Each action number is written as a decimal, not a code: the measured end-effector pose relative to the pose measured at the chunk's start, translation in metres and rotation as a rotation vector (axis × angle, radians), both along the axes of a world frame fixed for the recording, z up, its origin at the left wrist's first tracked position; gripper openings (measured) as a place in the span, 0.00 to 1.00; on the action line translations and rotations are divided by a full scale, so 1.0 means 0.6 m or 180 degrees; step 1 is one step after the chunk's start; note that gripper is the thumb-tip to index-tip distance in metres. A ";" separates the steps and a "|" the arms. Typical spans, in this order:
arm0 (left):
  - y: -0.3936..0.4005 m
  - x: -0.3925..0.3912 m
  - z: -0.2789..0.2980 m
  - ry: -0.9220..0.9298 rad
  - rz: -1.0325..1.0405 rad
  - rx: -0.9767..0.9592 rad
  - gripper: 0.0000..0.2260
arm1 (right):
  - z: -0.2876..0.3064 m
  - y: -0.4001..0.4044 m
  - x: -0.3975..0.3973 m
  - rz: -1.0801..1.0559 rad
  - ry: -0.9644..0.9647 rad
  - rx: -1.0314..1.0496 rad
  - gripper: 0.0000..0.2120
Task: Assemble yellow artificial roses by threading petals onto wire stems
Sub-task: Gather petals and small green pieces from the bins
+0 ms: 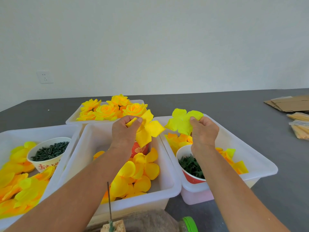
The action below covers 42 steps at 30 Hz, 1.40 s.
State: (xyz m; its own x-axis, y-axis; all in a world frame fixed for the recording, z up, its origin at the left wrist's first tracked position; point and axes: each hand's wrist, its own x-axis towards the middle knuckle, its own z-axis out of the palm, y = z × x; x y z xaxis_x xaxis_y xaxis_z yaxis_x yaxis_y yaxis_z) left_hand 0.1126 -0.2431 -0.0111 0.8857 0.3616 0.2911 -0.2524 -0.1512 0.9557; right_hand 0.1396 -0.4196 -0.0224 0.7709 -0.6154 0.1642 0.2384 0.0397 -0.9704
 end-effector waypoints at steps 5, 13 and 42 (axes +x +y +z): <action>-0.002 0.000 0.002 0.0127 -0.0065 -0.0038 0.04 | -0.003 -0.003 0.007 -0.0040 0.0543 -0.0529 0.15; -0.005 -0.002 0.003 0.0360 -0.0255 -0.0221 0.05 | -0.009 -0.002 0.000 0.0066 0.1282 -0.1490 0.26; -0.011 -0.011 0.001 0.0224 -0.0895 0.0069 0.16 | 0.004 0.046 -0.028 0.1651 -0.0628 -0.1026 0.09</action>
State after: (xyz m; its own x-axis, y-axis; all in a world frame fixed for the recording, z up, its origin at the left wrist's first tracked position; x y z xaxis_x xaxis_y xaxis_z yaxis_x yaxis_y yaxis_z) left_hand 0.1062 -0.2499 -0.0104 0.9686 0.0934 0.2302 -0.2203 -0.1053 0.9697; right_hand 0.1228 -0.3921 -0.0202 0.8916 -0.0667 0.4479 0.4418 -0.0887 -0.8927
